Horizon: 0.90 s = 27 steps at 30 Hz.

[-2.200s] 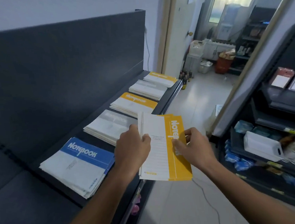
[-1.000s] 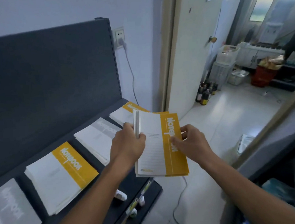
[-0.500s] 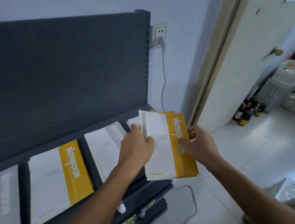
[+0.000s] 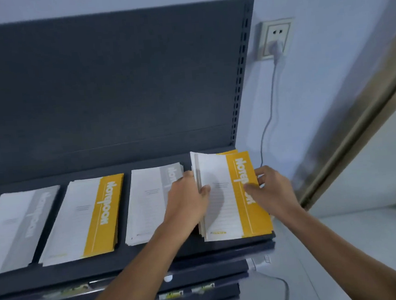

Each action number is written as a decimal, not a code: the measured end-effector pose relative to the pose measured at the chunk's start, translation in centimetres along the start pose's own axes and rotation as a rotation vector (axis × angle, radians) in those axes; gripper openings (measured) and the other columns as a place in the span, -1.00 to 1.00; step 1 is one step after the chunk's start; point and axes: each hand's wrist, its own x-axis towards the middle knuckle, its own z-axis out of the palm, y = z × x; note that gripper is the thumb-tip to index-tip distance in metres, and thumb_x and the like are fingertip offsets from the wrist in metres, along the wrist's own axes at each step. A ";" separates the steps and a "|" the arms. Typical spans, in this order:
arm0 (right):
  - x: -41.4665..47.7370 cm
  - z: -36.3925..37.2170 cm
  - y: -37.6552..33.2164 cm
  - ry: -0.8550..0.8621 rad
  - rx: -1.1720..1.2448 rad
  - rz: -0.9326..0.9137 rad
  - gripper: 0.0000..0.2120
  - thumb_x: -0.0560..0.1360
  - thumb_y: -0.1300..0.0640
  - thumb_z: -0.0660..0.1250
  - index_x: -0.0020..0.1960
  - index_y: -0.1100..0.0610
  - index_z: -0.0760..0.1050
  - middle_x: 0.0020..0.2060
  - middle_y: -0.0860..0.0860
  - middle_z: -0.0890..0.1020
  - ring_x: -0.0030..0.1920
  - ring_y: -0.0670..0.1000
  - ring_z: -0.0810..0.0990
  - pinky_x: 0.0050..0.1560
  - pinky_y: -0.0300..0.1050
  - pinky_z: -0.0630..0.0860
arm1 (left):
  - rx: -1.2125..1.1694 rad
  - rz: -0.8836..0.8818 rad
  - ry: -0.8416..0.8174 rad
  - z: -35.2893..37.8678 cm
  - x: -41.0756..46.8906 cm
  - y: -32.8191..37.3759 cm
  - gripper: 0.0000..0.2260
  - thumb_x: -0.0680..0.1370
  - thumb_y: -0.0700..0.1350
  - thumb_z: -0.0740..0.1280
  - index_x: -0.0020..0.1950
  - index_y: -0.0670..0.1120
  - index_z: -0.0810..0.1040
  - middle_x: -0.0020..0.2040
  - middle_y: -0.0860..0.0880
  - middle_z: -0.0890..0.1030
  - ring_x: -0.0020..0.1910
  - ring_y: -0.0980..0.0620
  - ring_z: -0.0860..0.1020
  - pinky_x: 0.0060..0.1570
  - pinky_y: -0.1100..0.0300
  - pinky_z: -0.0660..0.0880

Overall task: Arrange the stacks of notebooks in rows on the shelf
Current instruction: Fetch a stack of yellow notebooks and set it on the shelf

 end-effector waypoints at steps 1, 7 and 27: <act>0.5 0.0 0.2 -0.014 -0.011 -0.001 -0.84 0.41 0.02 0.38 -0.03 -0.11 0.49 -0.35 -0.16 0.64 -0.37 -0.18 0.61 -0.39 -0.18 0.53 | 0.014 -0.014 0.006 0.4 0.2 0.1 -0.79 0.61 0.00 0.35 0.16 -0.08 0.47 -0.10 -0.01 0.61 -0.15 0.03 0.61 -0.15 0.08 0.60; 2.2 0.4 1.1 -0.100 -0.106 0.001 -0.79 0.38 0.00 0.34 0.02 -0.09 0.49 -0.24 -0.15 0.64 -0.29 -0.11 0.62 -0.35 -0.17 0.48 | 0.160 -0.066 0.040 2.7 0.8 0.1 -0.80 0.61 0.02 0.36 0.00 -0.10 0.44 -0.25 0.07 0.47 -0.37 0.20 0.43 -0.49 0.39 0.21; 2.4 2.0 -0.4 0.037 -0.353 -0.235 -0.55 0.49 -0.10 0.37 0.30 0.09 0.47 0.16 0.03 0.50 0.22 0.09 0.47 -0.13 -0.09 0.41 | 0.183 0.011 0.083 1.5 0.6 -1.8 -0.66 0.65 0.09 0.27 0.28 -0.12 0.49 0.16 -0.05 0.50 0.07 -0.06 0.57 -0.03 0.16 0.51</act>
